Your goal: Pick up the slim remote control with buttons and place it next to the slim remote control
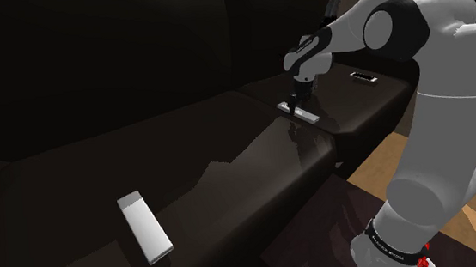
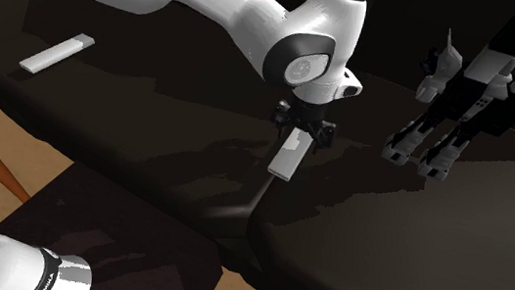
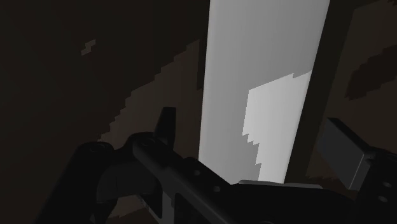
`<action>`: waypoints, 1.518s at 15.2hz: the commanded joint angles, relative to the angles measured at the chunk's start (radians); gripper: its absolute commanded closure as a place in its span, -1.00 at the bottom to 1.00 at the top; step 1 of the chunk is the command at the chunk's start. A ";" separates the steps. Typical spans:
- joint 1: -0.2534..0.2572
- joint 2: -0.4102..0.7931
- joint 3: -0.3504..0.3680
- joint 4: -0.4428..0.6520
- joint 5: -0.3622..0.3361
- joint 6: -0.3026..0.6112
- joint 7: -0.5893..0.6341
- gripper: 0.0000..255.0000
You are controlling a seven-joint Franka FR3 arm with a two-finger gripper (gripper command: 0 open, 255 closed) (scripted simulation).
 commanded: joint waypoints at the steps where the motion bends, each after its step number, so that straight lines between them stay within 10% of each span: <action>1: 0.000 0.000 0.000 0.000 0.000 0.001 0.000 -1.00; 3: 0.000 0.000 0.000 0.000 0.000 0.000 0.000 -1.00; 4: 0.000 0.000 0.000 0.000 0.000 0.000 0.000 1.00; 23: 0.008 -0.065 -0.010 0.054 -0.028 -0.115 0.017 1.00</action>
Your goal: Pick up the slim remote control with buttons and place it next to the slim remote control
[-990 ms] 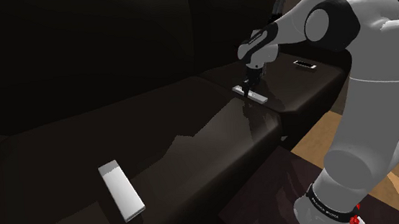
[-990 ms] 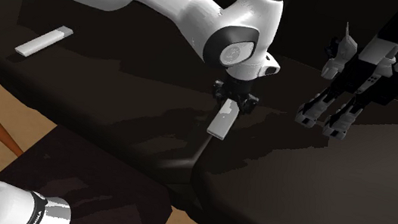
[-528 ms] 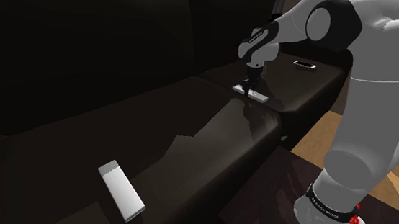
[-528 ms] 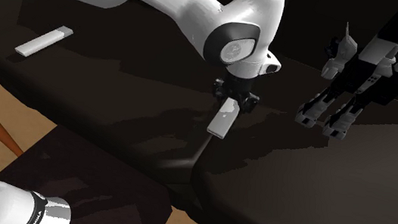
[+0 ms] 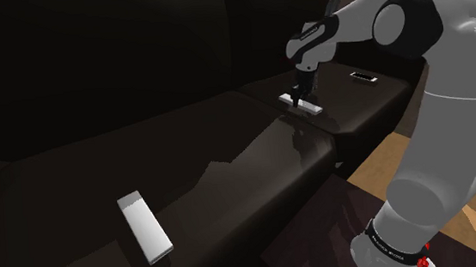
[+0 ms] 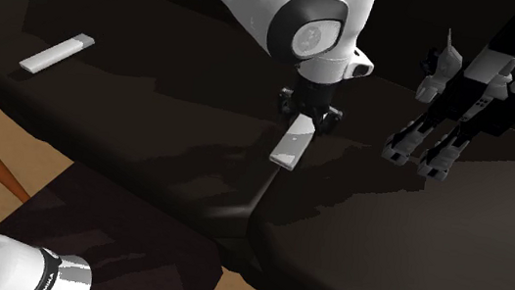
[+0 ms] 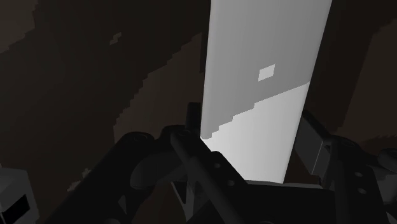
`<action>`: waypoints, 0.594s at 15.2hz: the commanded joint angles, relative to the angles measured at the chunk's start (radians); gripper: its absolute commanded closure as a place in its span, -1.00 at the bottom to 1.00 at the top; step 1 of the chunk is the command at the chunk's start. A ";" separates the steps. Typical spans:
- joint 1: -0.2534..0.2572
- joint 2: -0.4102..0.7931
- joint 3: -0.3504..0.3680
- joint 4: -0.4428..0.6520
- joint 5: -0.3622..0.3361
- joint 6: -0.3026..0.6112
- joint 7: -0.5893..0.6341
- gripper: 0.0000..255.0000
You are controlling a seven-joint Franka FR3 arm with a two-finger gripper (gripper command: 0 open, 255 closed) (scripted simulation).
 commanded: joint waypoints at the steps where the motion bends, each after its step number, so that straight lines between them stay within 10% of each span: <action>1: 0.002 -0.012 -0.001 0.014 -0.005 -0.025 0.005 1.00; 9: 0.021 -0.071 0.001 0.034 -0.030 -0.101 0.037 1.00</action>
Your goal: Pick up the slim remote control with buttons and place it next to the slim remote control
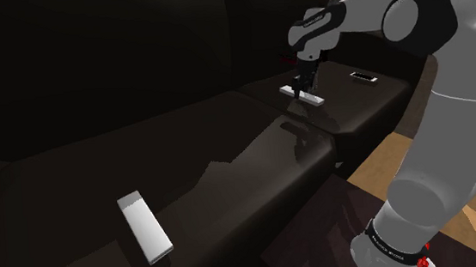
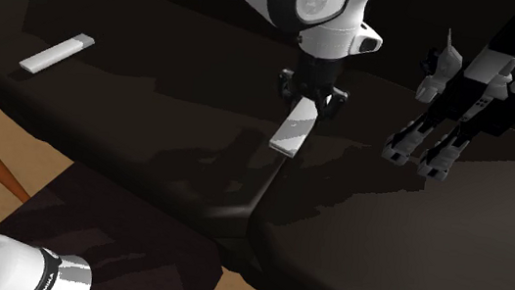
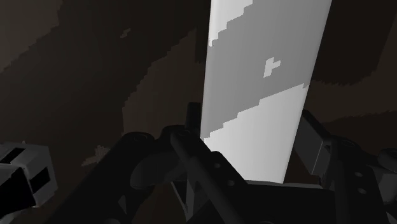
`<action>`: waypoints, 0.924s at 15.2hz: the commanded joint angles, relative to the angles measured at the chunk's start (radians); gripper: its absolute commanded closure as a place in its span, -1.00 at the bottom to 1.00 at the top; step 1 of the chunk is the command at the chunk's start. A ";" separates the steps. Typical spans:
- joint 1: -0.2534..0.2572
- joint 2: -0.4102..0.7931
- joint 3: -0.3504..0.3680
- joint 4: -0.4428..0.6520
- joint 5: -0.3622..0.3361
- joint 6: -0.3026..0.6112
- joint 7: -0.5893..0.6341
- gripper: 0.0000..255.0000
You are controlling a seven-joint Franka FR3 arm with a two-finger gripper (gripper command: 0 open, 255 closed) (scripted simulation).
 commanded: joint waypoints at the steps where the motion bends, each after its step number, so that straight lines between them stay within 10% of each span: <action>1: 0.024 -0.040 0.010 -0.043 -0.016 0.006 0.039 1.00; 14: 0.180 -0.291 0.148 -0.339 -0.090 0.055 0.366 1.00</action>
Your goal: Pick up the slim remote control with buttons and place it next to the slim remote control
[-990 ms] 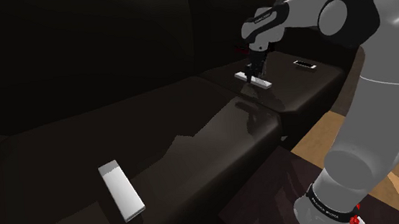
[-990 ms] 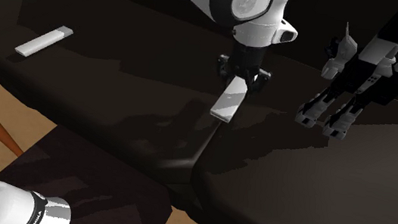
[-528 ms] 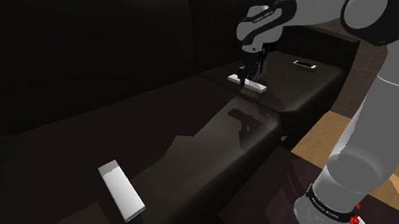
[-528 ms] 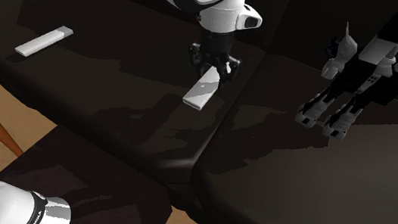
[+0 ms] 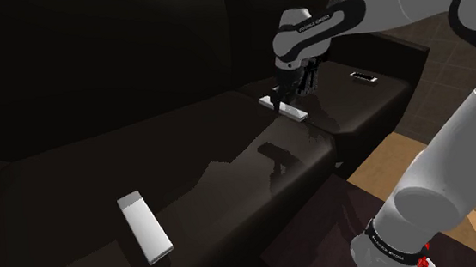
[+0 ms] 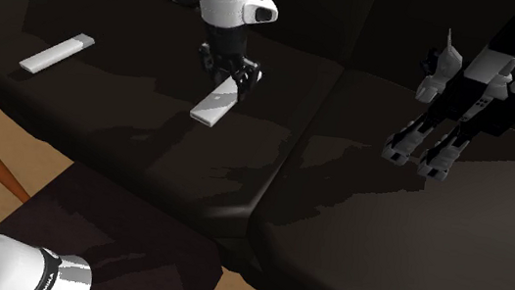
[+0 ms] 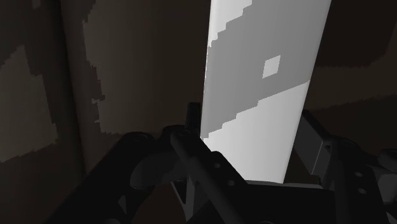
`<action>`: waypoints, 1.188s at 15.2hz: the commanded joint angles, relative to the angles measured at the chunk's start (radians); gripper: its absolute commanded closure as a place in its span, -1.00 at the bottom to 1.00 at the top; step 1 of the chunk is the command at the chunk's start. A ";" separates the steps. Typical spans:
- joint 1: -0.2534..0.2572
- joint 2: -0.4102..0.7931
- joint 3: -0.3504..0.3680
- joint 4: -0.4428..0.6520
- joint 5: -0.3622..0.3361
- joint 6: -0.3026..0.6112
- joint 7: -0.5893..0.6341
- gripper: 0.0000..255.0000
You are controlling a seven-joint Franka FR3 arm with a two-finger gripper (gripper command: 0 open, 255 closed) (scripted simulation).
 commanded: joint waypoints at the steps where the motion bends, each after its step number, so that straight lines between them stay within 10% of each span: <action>1: 0.022 -0.022 0.027 -0.029 -0.002 0.007 0.052 1.00; 18: 0.213 -0.094 0.280 -0.104 0.043 0.003 0.472 1.00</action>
